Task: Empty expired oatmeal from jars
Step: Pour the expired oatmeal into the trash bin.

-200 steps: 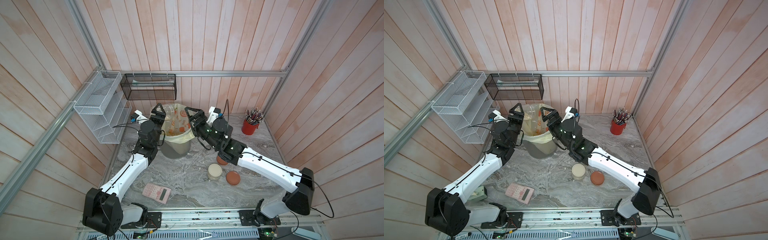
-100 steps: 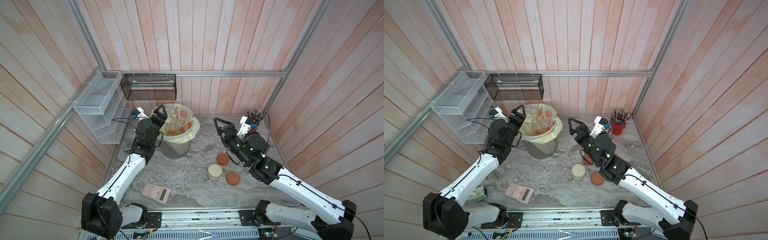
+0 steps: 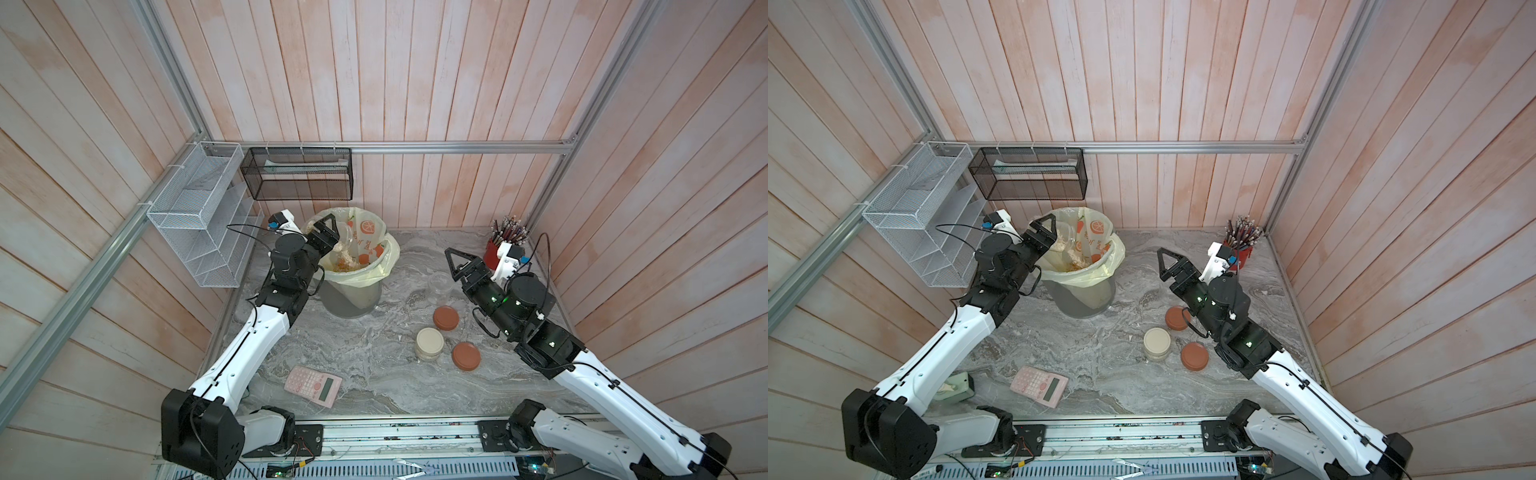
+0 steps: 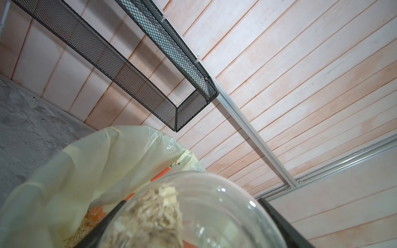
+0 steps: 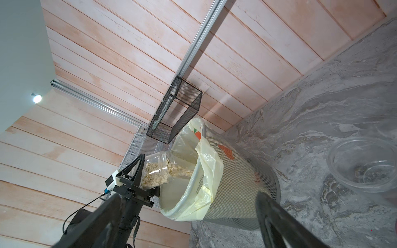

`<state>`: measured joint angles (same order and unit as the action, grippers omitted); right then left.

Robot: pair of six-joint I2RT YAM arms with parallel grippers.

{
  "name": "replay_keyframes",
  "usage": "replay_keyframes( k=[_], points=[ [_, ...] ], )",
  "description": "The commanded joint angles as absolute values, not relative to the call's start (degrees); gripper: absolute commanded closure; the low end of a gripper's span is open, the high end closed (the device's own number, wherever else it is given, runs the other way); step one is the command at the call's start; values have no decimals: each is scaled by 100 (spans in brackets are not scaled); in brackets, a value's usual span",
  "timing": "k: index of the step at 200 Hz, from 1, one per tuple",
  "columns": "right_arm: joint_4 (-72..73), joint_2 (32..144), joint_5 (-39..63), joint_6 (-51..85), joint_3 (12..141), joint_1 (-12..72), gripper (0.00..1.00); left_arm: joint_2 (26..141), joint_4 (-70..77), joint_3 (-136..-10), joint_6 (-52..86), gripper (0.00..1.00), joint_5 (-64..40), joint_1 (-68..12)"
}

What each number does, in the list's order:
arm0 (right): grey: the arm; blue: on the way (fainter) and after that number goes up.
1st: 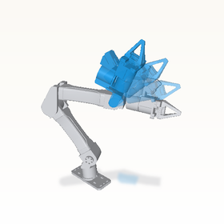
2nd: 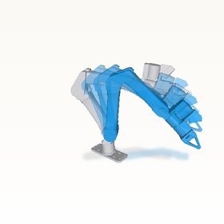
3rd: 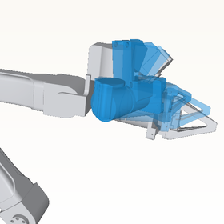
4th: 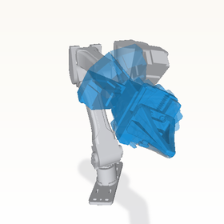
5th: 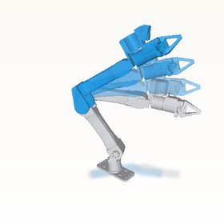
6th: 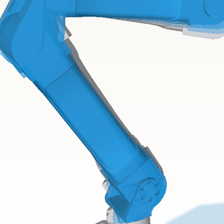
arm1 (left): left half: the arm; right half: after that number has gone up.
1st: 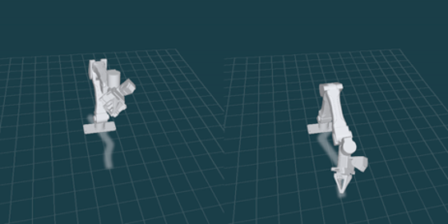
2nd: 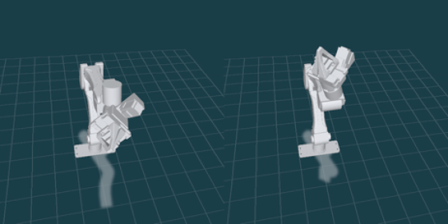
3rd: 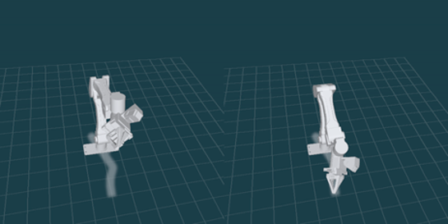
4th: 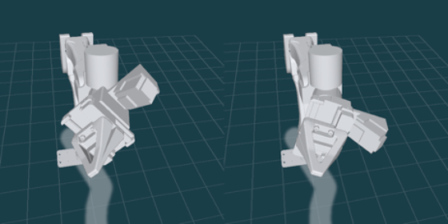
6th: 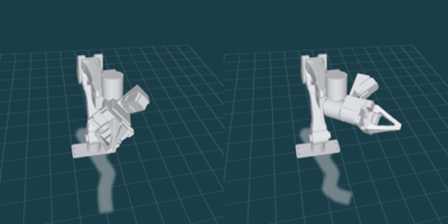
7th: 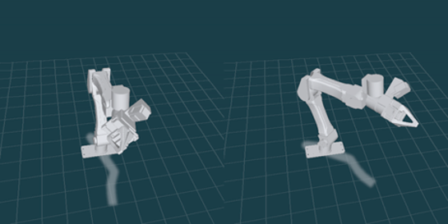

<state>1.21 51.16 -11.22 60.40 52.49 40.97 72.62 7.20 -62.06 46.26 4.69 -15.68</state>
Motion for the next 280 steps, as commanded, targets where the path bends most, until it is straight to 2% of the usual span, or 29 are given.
replay_keyframes(
  k=[1,89,164,280],
  points=[
    [-155,4946,-745,5845,5066,3993,2,7166,907,-6540,4327,78,260,-1517],
    [-310,4825,-217,5575,4790,3526,2,7589,107,-7311,3315,79,-94,-1415],
    [-389,4908,698,5296,4800,2857,2,8145,-849,-8104,2229,80,-452,-1371],
    [-110,5472,1297,5082,4974,2751,2,8807,-2029,-9341,946,83,-769,-1358]
  ],
)
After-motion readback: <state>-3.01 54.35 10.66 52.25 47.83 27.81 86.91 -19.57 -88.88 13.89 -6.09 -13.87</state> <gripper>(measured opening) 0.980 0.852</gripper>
